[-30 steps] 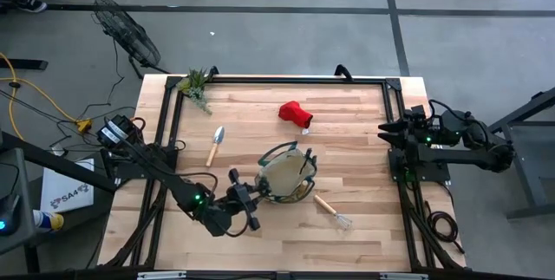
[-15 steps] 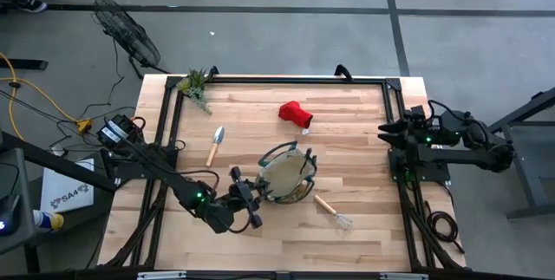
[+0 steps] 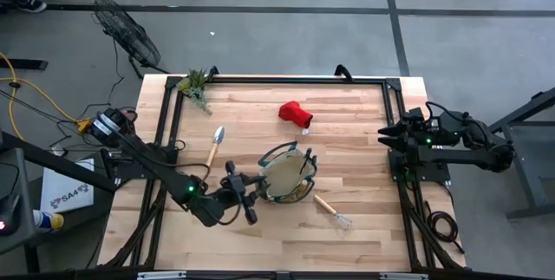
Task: Pick & Place Garden tools in Gardening bag
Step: Put the brown trowel into the white gardening bag
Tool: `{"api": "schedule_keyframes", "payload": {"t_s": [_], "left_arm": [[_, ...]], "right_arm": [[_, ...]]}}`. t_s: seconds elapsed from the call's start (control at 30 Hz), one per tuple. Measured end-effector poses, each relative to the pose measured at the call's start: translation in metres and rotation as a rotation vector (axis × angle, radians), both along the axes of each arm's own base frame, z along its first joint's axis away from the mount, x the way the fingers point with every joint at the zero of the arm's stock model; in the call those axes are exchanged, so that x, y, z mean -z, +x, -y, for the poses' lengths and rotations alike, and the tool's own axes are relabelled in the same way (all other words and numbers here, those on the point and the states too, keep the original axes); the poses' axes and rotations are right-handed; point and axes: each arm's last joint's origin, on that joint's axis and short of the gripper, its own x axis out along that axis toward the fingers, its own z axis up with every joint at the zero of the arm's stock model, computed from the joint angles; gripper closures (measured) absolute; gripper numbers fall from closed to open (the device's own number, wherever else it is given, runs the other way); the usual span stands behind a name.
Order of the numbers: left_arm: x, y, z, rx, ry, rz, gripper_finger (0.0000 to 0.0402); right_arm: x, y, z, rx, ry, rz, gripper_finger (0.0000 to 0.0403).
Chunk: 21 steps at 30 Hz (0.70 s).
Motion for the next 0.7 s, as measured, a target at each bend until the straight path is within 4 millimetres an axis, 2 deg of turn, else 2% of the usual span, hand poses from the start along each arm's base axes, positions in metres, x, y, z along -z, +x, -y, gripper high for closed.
{"api": "schedule_keyframes", "payload": {"t_s": [0.33,0.53,0.7], "left_arm": [[-0.037,-0.019,-0.016,-0.142,-0.02,0.103,0.0214],[-0.063,-0.036,-0.031,-0.269,-0.058,0.178,0.0208],[-0.079,-0.047,-0.046,-0.29,-0.088,0.207,0.0208]], "right_arm": [[0.0,0.0,0.0,-0.001,-0.007,0.001,0.0192],[0.0,0.0,0.0,0.003,-0.009,0.001,0.0192],[0.0,0.0,0.0,0.003,-0.009,0.001,0.0192]]}}
